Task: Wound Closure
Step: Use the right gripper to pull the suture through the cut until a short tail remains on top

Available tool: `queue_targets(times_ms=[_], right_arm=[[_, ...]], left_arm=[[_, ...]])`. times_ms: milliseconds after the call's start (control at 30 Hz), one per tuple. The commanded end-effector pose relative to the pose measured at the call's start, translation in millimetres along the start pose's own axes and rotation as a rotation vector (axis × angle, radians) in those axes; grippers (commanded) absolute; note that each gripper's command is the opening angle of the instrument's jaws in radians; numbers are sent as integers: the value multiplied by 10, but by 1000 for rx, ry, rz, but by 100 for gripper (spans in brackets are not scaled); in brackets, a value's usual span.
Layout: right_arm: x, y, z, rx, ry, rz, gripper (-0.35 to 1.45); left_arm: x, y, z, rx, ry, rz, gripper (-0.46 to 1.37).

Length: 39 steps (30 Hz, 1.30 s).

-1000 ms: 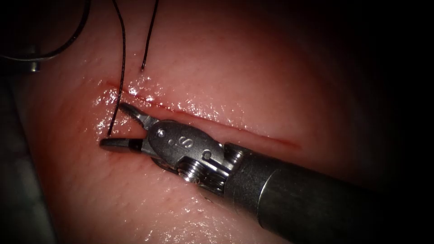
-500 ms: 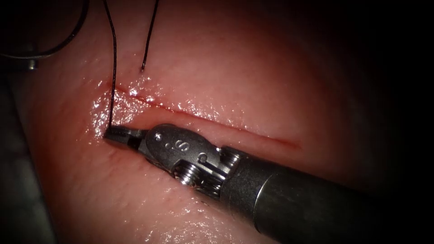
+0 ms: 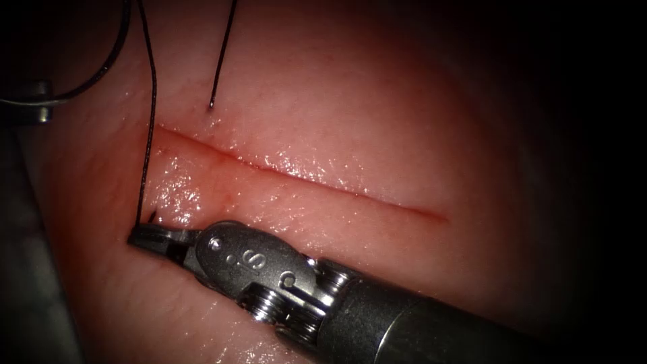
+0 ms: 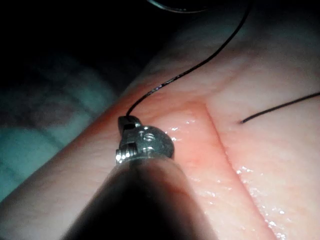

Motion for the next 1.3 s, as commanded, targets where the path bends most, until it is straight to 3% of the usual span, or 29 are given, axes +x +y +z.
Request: queue_targets(times_ms=[33, 267, 600, 833, 1000, 1067, 1133, 1200, 1300], right_arm=[[0, -2, 0, 1, 0, -1, -35], [9, -41, 10, 33, -9, -8, -35], [26, -109, 35, 111, -17, -27, -35], [32, -127, 44, 126, -15, -33, -35], [35, -123, 45, 111, -18, -43, -35], [36, -117, 44, 81, -19, -64, 2], [39, -109, 39, 60, -24, -82, 68], [41, -104, 35, 42, -26, -102, 98], [47, -94, 20, 35, -24, -115, 113]], left_arm=[[0, 2, -1, -2, -1, 0, -35], [5, 36, -19, 0, 9, 15, -35], [20, 55, -41, -7, 16, 22, -35], [27, 52, -65, -22, 17, 22, -35], [25, 40, -76, -15, 8, 17, -35], [24, 36, -77, -14, 8, 14, -35], [23, 28, -76, -12, 6, 15, -35], [23, 24, -75, -9, 5, 18, -35], [19, 8, -71, 7, -17, 45, -35]])
